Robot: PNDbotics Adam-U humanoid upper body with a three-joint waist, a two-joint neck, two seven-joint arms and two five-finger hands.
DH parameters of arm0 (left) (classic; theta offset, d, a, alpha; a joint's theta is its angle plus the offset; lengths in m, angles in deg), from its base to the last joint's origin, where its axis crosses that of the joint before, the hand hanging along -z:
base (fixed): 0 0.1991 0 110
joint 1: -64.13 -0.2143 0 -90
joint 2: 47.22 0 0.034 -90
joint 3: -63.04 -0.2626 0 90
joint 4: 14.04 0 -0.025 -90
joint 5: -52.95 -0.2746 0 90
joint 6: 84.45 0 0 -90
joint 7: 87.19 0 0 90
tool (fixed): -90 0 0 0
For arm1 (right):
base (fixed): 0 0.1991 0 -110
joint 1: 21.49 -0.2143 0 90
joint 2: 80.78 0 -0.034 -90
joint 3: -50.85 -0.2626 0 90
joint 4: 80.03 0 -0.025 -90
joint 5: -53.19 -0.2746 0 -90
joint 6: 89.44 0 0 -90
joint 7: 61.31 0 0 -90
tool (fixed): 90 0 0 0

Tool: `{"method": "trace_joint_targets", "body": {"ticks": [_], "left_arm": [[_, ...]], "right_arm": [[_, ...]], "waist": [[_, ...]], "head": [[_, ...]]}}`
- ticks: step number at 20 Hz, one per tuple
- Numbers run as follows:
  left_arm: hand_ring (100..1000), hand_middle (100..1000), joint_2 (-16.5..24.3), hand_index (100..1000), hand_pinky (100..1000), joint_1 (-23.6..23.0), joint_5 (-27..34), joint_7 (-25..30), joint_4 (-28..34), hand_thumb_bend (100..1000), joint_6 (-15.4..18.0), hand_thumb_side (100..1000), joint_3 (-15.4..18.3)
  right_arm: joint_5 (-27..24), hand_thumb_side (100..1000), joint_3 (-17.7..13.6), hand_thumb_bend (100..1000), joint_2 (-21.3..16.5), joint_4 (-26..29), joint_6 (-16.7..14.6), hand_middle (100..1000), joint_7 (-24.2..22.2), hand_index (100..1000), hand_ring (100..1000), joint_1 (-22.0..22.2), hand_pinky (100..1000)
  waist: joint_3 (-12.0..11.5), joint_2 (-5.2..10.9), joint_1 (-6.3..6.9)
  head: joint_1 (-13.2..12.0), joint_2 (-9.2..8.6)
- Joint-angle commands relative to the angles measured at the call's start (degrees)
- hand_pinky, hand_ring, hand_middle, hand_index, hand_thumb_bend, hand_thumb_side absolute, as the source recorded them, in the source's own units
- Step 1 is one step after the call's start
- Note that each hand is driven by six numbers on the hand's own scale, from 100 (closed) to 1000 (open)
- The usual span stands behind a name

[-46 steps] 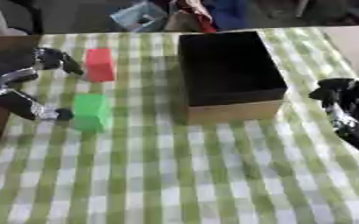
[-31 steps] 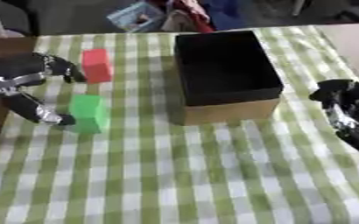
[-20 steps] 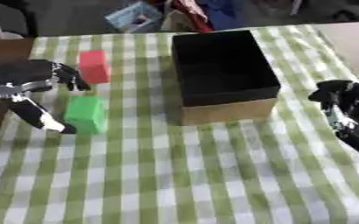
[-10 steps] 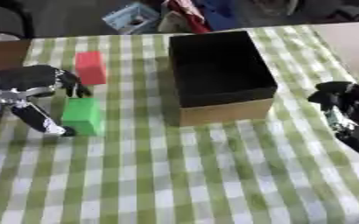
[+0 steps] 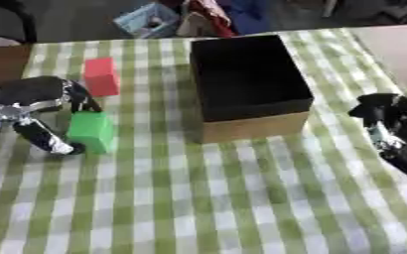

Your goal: Pick up objects on the table and place them in the box.

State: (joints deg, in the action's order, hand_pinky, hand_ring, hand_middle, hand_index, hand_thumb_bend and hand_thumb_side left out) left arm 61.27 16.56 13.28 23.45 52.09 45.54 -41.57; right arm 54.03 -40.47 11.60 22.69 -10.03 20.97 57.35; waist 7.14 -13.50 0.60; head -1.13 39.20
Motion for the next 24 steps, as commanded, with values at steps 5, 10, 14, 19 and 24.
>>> {"method": "trace_joint_targets", "body": {"ticks": [5,10,14,19,24], "left_arm": [[366,348,1.6,637,603,1.4,6.5,-0.9,2.6,359,-0.9,204,1.0],[359,342,2.4,632,602,2.5,10.8,-0.3,4.8,336,-2.3,187,1.4],[358,341,3.1,633,604,3.7,13.8,0.2,5.9,329,-3.2,176,1.9],[359,343,3.5,635,605,5.0,15.9,0.2,6.9,331,-3.7,167,2.0],[359,343,3.0,635,606,6.5,16.4,-0.2,7.0,330,-3.9,160,1.7]], "right_arm": [[-0.5,433,0.2,100,-1.4,0.3,-0.2,580,-0.4,727,671,-1.0,763],[-0.7,427,0.8,100,-1.3,0.3,-0.2,580,-1.0,727,671,-1.5,763],[-0.8,423,1.8,100,-1.3,0.3,-0.3,580,-2.0,727,672,-2.3,763],[-1.4,422,3.5,100,-1.2,0.5,-0.4,578,-3.7,726,671,-3.4,764],[-2.2,421,5.6,100,-1.1,0.6,-0.4,573,-5.9,723,672,-4.8,764]], "waist": [[0.6,0.61,-0.01],[1.8,0.5,0.01],[3.5,0.5,0.15],[6.1,0.38,0.48],[8.8,0.06,0.72]], "head": [[-0.1,-0.52],[-0.2,-0.87],[-0.6,-1.23],[-1.1,-1.8],[-1.9,-2.39]]}}
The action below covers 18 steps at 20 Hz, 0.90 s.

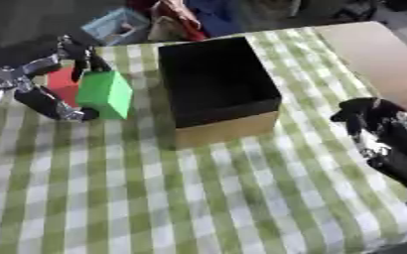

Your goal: Pick up objects on the table and place them in the box.

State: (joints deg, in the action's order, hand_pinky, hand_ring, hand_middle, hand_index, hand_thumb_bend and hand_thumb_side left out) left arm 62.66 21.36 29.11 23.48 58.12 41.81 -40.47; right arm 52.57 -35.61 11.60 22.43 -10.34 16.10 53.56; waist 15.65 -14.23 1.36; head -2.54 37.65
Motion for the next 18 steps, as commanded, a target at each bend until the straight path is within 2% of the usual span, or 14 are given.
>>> {"method": "trace_joint_targets", "body": {"ticks": [1,2,3,18], "left_arm": [[359,343,1.5,636,606,1.9,0.6,-0.3,0.9,331,-0.1,158,0.5],[359,343,1.3,636,606,2.3,0.5,-0.3,0.9,291,-0.1,201,0.4],[359,342,1.1,636,606,2.6,0.5,-0.5,0.8,335,0.0,154,0.3],[363,347,-1.2,636,611,6.4,1.5,-0.6,1.1,339,0.7,140,-0.7]], "right_arm": [[-1.0,422,1.1,100,-1.0,0.9,-0.1,573,-1.6,722,672,-1.2,764],[-1.2,421,1.5,100,-0.9,0.8,-0.1,573,-2.0,722,672,-1.4,764],[-1.3,422,2.0,100,-0.7,0.8,-0.1,572,-2.6,722,672,-1.7,764],[-2.3,410,6.2,100,0.5,1.0,-0.1,559,-7.5,707,673,-5.1,765]], "waist": [[0.8,0.76,-0.01],[1.3,0.73,0.02],[1.8,0.68,0.07],[7.3,0.06,1.4]], "head": [[-0.7,-0.88],[-0.8,-0.91],[-1.0,-1.03],[-1.7,-1.99]]}}
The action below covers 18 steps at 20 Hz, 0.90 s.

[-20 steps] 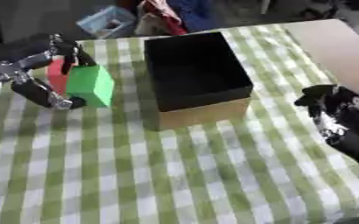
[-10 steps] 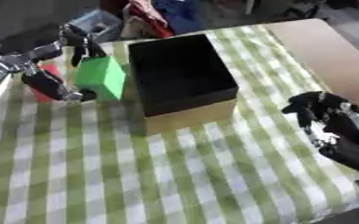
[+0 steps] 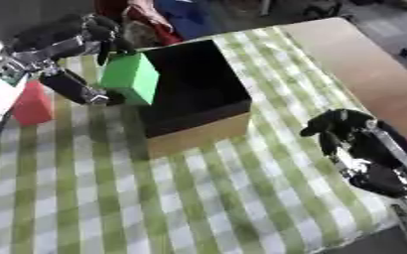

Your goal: Pick up objects on the table and place them in the box.

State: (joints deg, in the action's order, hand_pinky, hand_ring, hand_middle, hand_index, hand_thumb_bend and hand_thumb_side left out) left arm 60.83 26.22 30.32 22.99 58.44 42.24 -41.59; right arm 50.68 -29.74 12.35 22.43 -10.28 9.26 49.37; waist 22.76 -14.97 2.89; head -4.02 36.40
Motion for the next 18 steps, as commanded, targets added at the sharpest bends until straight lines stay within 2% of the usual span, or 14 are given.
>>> {"method": "trace_joint_targets", "body": {"ticks": [1,8,18], "left_arm": [[364,349,0.6,635,612,1.7,0.2,-0.2,0.7,343,0.3,139,0.4],[380,367,-0.3,644,618,2.2,-1.2,-0.1,0.6,348,1.0,144,-0.1],[471,494,-1.0,715,645,1.4,-4.3,1.3,0.3,415,2.6,177,-0.7]], "right_arm": [[-0.4,404,0.5,100,-0.1,1.0,-0.2,557,-0.9,705,673,-1.1,765],[0.2,400,1.3,100,0.3,1.1,-0.5,552,-2.1,697,672,-2.3,766],[0.4,402,1.3,100,0.4,1.1,-0.5,551,-2.1,697,672,-2.4,766]], "waist": [[0.6,0.7,-0.02],[2.6,-0.01,0.74],[2.9,-0.19,1.24]], "head": [[-0.2,-0.84],[0.0,-1.32],[0.4,-0.92]]}}
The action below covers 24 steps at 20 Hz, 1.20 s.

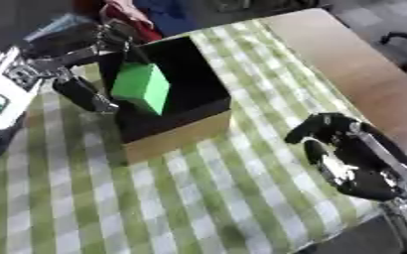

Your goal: Pick up objects on the table and place them in the box.

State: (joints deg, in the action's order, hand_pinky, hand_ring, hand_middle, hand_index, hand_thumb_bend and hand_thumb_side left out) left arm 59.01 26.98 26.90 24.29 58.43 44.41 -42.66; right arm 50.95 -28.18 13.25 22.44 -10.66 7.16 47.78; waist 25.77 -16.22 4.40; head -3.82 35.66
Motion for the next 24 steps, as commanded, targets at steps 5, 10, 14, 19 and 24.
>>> {"method": "trace_joint_targets", "body": {"ticks": [5,10,14,19,24], "left_arm": [[547,590,0.9,754,678,0.4,-1.7,-0.8,0.0,444,0.2,177,0.6],[620,676,1.0,788,720,0.3,-1.1,-1.2,0.2,464,-0.2,172,0.8],[685,741,1.2,821,761,0.3,-0.4,-1.1,0.4,494,-0.6,210,1.0],[728,783,1.3,854,789,0.1,-0.4,-0.8,0.6,509,-0.8,226,1.0],[744,798,1.3,866,804,0.0,-0.8,-0.5,0.6,515,-0.7,239,1.0]], "right_arm": [[0.2,400,-0.3,100,-0.5,1.1,-0.1,551,0.0,696,672,-0.6,766],[0.2,397,-0.3,100,-0.4,1.0,-0.1,551,0.0,697,672,-0.5,766],[0.2,396,-0.3,100,-0.4,0.9,-0.1,551,0.0,697,672,-0.5,766],[0.2,395,-0.3,100,-0.4,0.9,-0.1,551,0.0,697,673,-0.5,766],[0.2,392,-0.3,100,-0.4,0.9,-0.1,550,0.0,697,673,-0.5,766]], "waist": [[-0.3,1.39,-0.32],[-0.5,1.76,-0.46],[-0.5,1.97,-0.53],[-0.6,2.07,-0.59],[-0.8,2.07,-0.69]], "head": [[0.2,0.0],[0.3,0.15],[0.3,0.19],[0.3,0.19],[0.3,0.28]]}}
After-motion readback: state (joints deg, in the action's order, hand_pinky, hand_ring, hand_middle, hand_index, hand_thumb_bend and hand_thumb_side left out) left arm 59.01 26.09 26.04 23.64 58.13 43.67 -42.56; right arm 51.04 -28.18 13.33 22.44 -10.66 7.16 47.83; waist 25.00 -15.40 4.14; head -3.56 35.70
